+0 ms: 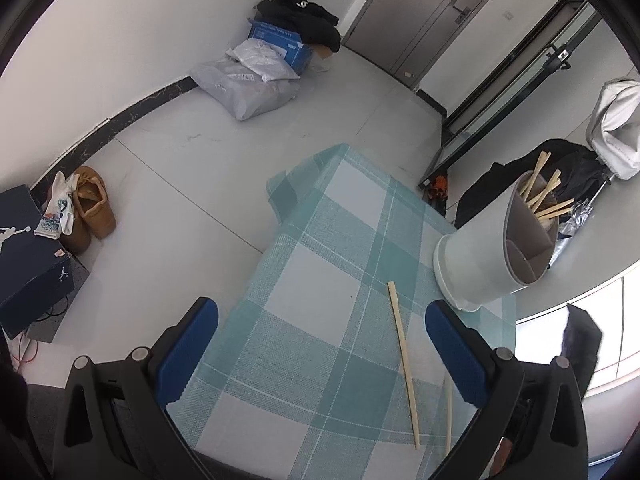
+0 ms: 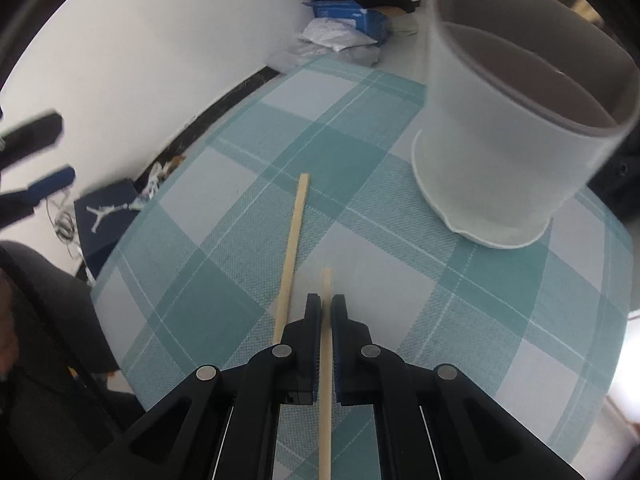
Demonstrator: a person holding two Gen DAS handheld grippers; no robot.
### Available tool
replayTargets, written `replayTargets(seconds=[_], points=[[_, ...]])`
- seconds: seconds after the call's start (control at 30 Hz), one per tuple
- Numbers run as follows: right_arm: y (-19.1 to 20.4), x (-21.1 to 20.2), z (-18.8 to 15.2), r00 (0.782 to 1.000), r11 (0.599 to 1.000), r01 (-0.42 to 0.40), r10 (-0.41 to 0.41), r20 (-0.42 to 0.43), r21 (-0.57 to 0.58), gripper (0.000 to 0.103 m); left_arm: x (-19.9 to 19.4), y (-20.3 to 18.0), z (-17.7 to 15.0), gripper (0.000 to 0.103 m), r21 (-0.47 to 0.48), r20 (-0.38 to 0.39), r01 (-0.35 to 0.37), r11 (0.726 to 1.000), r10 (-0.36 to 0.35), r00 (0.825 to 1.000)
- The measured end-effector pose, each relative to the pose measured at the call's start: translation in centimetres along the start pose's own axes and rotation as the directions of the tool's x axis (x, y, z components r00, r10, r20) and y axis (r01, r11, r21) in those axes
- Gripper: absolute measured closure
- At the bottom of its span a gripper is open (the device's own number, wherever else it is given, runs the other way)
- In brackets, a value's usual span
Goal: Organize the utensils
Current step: 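Lower the right tool and grasp a wooden chopstick from the table, then grasp the last wooden chopstick with the left tool while the right tool holds its chopstick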
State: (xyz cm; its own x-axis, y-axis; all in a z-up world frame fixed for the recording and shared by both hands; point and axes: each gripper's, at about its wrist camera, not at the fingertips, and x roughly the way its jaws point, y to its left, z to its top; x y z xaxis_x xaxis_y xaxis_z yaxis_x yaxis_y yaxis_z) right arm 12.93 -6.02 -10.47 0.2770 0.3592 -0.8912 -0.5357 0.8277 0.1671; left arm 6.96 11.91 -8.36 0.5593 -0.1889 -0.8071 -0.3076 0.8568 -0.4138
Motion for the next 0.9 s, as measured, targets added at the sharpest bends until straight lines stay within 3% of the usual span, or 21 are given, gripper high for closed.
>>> replayTargets(seconds=[0.17, 0.3, 0.43, 0.47, 0.5, 0.57, 0.73, 0.9], points=[[-4.1, -4.1, -0.7, 0.977, 0.972, -0.139, 0.104, 0.184, 0.189, 0.099, 3.7, -3.0, -0.6, 0.003, 0.108, -0.099, -0.045, 0.993, 0.055, 0.994], [-6.5, -6.1, -1.4, 0.95, 0.941, -0.198, 0.116, 0.289, 0.273, 0.099, 6.2, -5.0, -0.5, 0.003, 0.183, -0.139, -0.087, 0.979, 0.114, 0.984], [-8.8, -6.2, -1.8, 0.938, 0.907, -0.236, 0.119, 0.325, 0.349, 0.099, 8.7, -6.1, -0.6, 0.008, 0.221, -0.178, -0.162, 0.962, 0.203, 0.963], [-9.4, -6.5, -1.9, 0.936, 0.9, -0.243, 0.121, 0.33, 0.361, 0.099, 9.2, -6.4, -0.7, 0.024, 0.235, -0.188, -0.166, 0.958, 0.213, 0.959], [-9.8, -6.7, -2.0, 0.933, 0.894, -0.252, 0.122, 0.339, 0.371, 0.099, 9.5, -6.7, -0.8, 0.032, 0.253, -0.185, -0.192, 0.948, 0.243, 0.952], [-9.9, -6.5, -1.8, 0.928, 0.89, -0.259, 0.122, 0.351, 0.375, 0.099, 9.9, -6.9, -0.7, 0.032, 0.253, -0.18, -0.223, 0.941, 0.272, 0.945], [-10.9, -7.4, -1.9, 0.919, 0.882, -0.282, 0.135, 0.371, 0.378, 0.099, 9.9, -6.9, -0.6, 0.032, 0.221, -0.184, -0.213, 0.952, 0.255, 0.949], [-11.5, -7.8, -2.0, 0.913, 0.881, -0.292, 0.141, 0.383, 0.373, 0.099, 11.3, -8.5, -0.7, 0.032, 0.278, -0.181, -0.272, 0.921, 0.328, 0.927]])
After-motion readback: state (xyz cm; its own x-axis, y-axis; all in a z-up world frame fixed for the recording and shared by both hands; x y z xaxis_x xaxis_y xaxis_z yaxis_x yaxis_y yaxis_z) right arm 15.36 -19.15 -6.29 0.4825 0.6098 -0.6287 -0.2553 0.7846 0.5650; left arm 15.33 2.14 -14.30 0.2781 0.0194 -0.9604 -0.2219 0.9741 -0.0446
